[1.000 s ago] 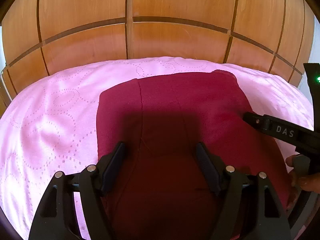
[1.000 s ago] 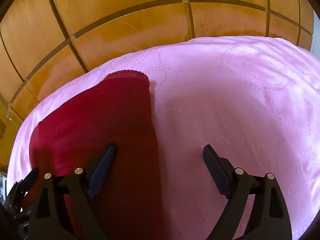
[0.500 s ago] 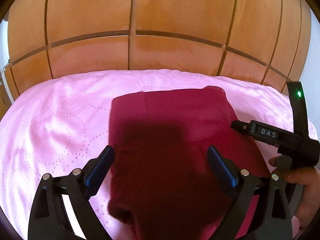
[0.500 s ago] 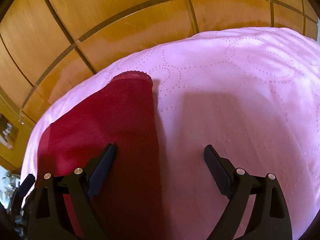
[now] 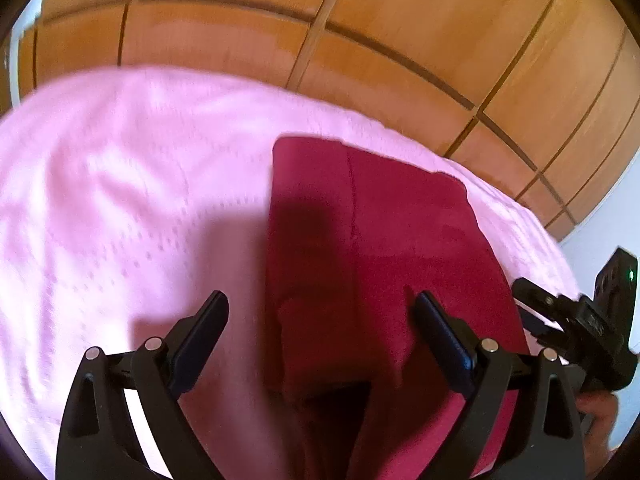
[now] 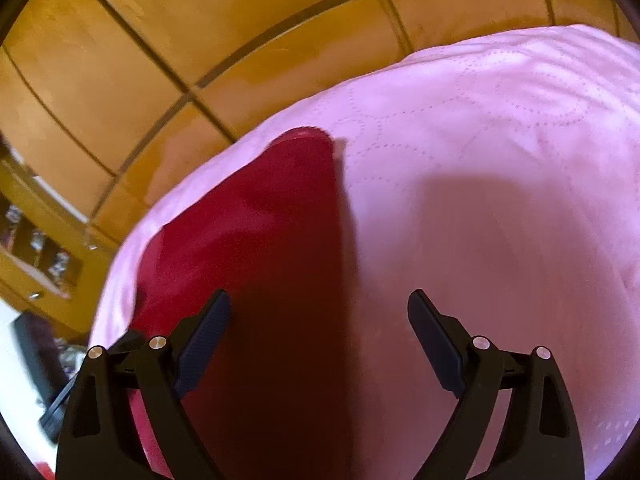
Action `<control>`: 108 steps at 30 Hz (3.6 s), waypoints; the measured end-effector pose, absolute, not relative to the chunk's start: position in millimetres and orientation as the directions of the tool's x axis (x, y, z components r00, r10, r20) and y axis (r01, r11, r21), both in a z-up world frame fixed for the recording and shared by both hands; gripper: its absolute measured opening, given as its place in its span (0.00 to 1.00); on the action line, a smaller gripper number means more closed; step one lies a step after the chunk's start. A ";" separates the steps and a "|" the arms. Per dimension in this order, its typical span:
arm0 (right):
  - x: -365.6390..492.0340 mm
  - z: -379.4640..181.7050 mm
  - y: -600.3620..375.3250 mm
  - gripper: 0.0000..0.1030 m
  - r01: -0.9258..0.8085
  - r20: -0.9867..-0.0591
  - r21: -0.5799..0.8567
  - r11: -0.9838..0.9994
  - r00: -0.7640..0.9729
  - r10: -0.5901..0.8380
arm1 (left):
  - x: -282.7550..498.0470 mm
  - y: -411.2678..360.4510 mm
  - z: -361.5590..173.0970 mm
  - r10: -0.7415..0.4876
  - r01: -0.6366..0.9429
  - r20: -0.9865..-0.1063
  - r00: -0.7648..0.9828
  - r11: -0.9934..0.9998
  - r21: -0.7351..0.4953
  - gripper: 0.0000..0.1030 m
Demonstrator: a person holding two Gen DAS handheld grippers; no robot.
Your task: Fold small clothes
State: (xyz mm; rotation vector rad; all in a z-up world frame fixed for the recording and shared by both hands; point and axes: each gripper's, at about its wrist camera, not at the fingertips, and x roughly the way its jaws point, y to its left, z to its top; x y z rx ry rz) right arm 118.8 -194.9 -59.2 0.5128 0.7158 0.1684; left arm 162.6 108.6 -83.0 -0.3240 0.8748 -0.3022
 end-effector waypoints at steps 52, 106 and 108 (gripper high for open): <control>121.5 -86.8 -194.7 0.53 -0.122 -0.453 0.718 0.686 0.666 0.593 | 171.5 84.9 -90.4 -0.601 0.386 -0.703 0.381 0.794 -0.470 0.46; 36.6 -48.0 -471.7 0.48 0.144 -0.296 0.643 0.752 0.953 0.070 | 214.7 -275.4 -43.3 -0.756 0.739 -0.611 0.235 0.547 -0.393 0.37; 42.2 -60.6 -480.6 0.48 0.177 -0.324 0.653 0.736 0.944 0.060 | 217.9 -281.7 -53.1 -0.733 0.738 -0.635 0.246 0.566 -0.367 0.38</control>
